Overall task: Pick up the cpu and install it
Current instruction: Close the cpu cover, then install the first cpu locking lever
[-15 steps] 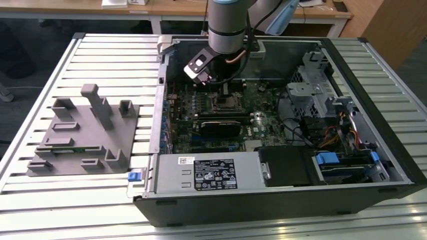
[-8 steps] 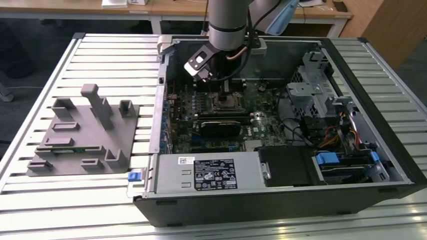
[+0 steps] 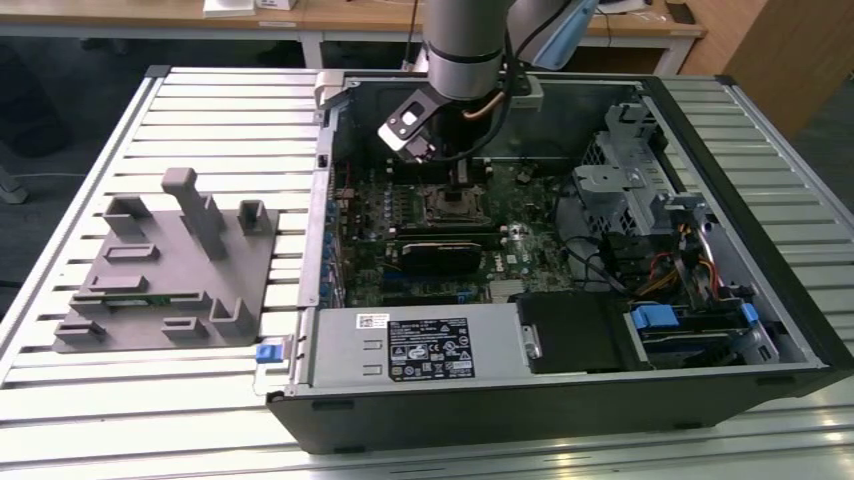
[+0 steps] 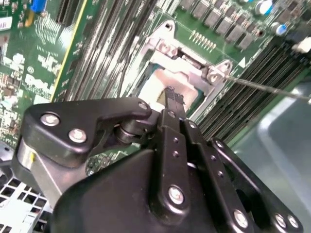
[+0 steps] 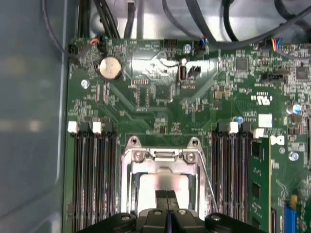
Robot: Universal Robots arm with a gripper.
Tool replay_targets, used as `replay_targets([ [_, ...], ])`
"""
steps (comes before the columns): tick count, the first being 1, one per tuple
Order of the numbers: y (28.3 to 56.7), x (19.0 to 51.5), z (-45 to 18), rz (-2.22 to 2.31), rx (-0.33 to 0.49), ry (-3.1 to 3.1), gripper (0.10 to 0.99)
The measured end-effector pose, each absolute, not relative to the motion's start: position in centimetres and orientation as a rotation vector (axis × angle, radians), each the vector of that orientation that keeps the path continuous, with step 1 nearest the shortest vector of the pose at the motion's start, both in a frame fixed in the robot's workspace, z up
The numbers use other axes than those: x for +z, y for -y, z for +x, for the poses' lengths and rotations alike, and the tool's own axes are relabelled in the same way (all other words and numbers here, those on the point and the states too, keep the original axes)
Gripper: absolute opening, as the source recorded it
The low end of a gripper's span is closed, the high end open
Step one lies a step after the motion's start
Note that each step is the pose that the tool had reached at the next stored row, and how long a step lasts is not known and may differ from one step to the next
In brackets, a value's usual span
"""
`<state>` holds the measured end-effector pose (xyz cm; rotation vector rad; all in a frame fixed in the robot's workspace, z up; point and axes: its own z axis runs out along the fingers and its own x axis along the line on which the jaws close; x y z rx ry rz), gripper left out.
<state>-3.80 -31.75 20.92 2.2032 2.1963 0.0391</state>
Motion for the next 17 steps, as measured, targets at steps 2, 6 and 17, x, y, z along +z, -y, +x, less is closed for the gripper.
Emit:
replay_targets([
  [2,31.75,20.92,-3.6,2.203,0.039,-2.196,0.106],
  [6,31.75,20.92,-3.3,2.203,0.039,-2.196,0.106],
  [17,31.75,21.06,-3.18,2.203,0.039,-2.196,0.106],
])
